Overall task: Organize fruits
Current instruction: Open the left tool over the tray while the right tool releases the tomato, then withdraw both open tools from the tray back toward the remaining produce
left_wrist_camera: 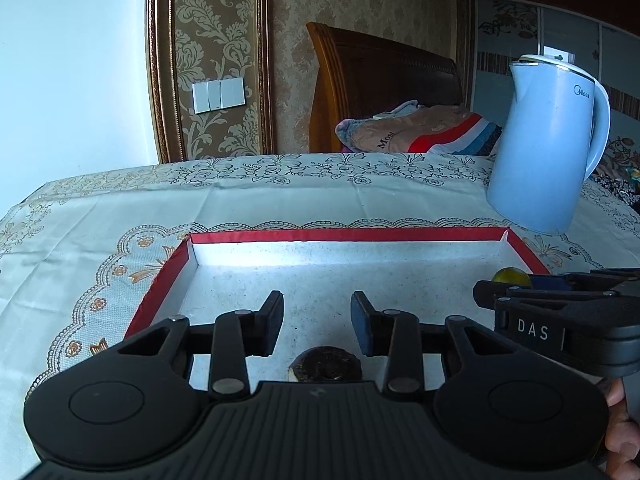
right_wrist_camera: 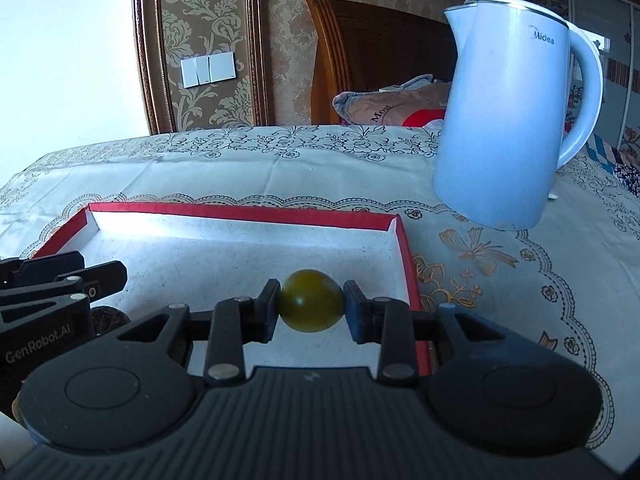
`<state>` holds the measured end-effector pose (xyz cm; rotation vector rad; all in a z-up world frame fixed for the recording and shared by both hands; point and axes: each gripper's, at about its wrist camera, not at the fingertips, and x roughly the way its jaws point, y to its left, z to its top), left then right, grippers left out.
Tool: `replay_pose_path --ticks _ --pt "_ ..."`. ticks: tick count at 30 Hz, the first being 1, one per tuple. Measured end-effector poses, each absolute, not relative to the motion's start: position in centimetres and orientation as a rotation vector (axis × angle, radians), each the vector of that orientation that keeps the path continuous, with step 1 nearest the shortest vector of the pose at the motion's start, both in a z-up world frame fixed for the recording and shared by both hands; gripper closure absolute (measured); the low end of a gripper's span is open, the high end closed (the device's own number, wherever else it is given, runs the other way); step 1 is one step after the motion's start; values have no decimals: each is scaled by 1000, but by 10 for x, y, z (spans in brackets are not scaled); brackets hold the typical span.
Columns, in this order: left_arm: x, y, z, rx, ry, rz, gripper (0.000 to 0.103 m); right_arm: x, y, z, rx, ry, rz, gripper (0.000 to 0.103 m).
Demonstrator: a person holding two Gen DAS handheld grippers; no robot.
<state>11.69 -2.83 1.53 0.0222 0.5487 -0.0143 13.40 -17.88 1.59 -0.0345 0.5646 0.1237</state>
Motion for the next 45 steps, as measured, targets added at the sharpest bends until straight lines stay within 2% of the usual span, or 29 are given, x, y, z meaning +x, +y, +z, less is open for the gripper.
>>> replay_pose_path --ticks 7,10,12,13,16,18,19,22,24,31,34,38,45 --pt "120 -27 13 15 565 -15 66 135 -178 15 -39 576 128 70" --pt "119 -26 13 7 567 -9 66 133 -177 17 -49 555 121 63" --pt "120 -24 13 -3 569 -5 66 130 -176 17 -57 540 114 52" --pt "120 -23 13 -4 569 -4 66 129 -176 18 -59 533 115 50" --pt "118 -21 14 -13 552 2 55 125 -177 20 -58 514 111 44" --pt "115 -19 16 -13 532 7 38 121 -179 21 -46 500 106 27" --pt "114 -19 16 -14 523 8 36 119 -179 21 -43 491 99 24" --pt "109 -18 19 -9 496 10 35 114 -179 23 -52 470 99 24" --pt "107 -18 19 -11 487 10 35 110 -179 24 -53 455 96 18" --pt "101 -15 17 -7 485 13 35 95 -181 23 -71 401 93 10" --pt "97 -13 17 -4 476 22 35 86 -182 25 -69 369 90 2" --pt "92 -9 17 -14 466 30 28 72 -183 26 -75 321 95 0" --pt "74 -5 17 -25 444 20 28 47 -183 28 -82 257 106 0"
